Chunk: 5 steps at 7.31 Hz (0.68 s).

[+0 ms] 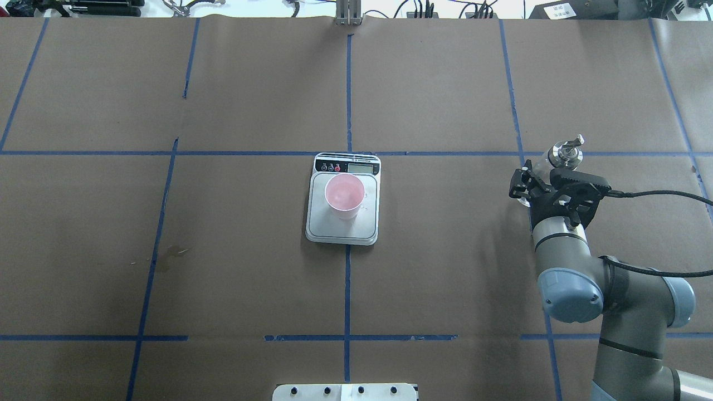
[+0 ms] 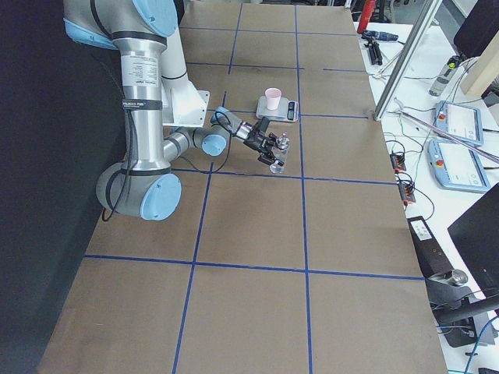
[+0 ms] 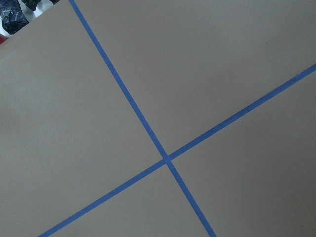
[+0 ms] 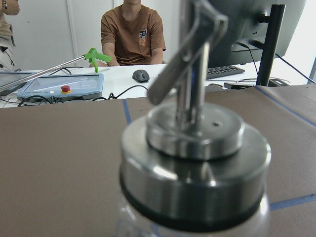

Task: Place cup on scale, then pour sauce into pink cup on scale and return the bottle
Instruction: 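Lower the bottle toward its original spot with the right gripper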

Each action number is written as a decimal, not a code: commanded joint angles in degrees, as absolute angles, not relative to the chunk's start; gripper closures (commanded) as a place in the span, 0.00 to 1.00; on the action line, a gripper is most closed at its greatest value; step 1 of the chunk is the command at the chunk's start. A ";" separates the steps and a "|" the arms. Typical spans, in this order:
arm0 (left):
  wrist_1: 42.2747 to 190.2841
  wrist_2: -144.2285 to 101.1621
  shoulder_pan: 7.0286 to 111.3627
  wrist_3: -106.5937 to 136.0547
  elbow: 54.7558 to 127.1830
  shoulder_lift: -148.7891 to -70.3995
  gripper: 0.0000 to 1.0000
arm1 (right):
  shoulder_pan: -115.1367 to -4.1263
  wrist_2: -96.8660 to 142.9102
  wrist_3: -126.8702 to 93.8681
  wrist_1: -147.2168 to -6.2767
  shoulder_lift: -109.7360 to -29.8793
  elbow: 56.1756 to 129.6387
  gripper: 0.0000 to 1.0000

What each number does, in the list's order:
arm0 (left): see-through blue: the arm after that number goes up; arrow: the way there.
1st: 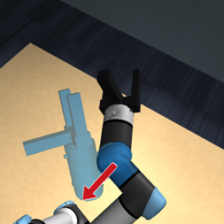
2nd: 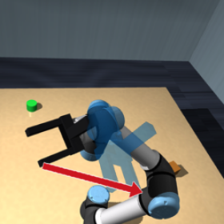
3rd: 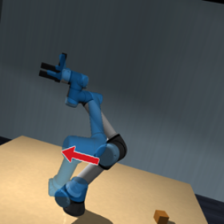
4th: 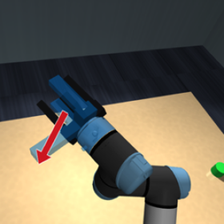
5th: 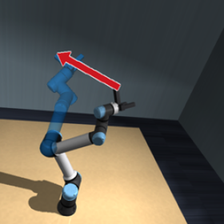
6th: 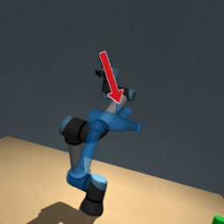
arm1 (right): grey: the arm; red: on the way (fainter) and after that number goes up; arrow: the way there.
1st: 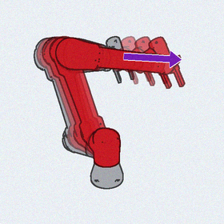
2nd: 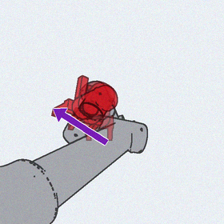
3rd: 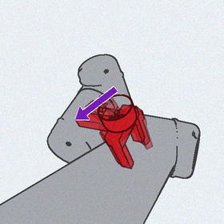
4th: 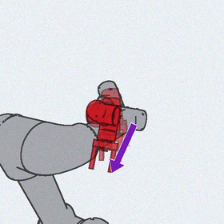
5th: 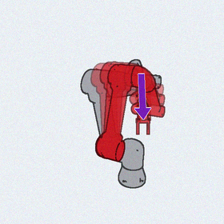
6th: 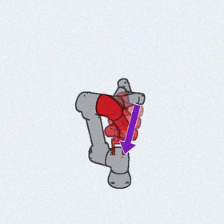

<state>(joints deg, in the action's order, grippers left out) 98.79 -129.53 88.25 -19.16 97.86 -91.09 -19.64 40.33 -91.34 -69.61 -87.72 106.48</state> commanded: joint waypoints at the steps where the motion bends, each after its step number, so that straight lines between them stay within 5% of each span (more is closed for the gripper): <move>1: 98.79 -129.46 88.24 -19.16 97.82 -91.14 0.00 | -18.81 39.90 -91.32 -69.61 -87.80 105.21 1.00; 5: 98.79 -129.46 88.24 -19.16 97.82 -91.23 0.00 | -18.72 40.60 -91.32 -69.70 -87.45 105.30 1.00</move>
<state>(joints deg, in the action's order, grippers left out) 98.79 -129.46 88.24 -19.16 97.82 -91.23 -18.71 40.34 -91.25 -69.63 -87.59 105.42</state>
